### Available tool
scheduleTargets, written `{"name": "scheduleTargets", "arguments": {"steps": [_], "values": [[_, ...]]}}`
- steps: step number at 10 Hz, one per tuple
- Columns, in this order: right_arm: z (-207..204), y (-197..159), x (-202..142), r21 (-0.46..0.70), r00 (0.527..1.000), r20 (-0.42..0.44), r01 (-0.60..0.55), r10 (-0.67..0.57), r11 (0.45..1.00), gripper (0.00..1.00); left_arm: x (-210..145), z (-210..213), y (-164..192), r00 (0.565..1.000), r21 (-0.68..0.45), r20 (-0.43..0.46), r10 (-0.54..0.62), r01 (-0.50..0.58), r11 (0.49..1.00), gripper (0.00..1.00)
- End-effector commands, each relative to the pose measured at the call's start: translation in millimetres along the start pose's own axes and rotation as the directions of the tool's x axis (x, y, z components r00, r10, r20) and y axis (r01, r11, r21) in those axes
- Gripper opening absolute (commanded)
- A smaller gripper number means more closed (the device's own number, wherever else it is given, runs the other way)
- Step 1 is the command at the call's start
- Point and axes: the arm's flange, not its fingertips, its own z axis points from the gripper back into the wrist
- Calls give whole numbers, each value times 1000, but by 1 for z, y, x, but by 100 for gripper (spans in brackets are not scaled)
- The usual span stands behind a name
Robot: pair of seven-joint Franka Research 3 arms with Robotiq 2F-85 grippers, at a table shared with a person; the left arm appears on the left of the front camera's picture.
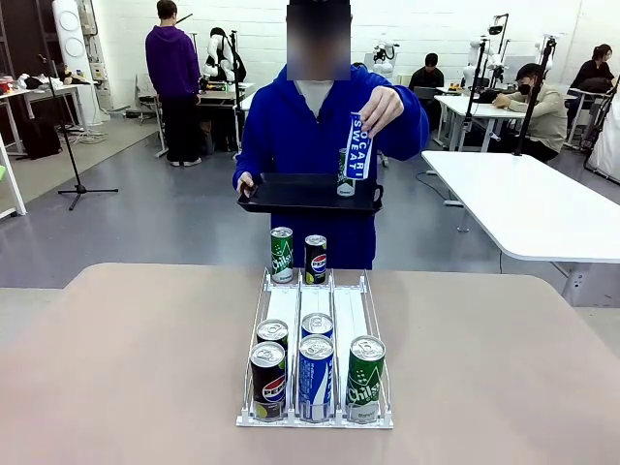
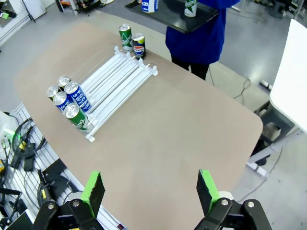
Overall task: Retrieve and hand over the desired beverage to the person.
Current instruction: Pick up another can of the same type that the person held from the Automatic Can Dispenser.
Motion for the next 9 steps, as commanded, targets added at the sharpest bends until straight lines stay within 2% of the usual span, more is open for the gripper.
{"name": "scheduleTargets", "arguments": {"steps": [1,9], "values": [[-2,-1,1,-8,1000,-3,3,-3,1000,100,-1,0,1,1000,-18,13,-23,23,1000,100],[-2,-1,1,-8,1000,-3,3,-3,1000,100,-1,0,1,1000,-18,13,-23,23,1000,100]]}}
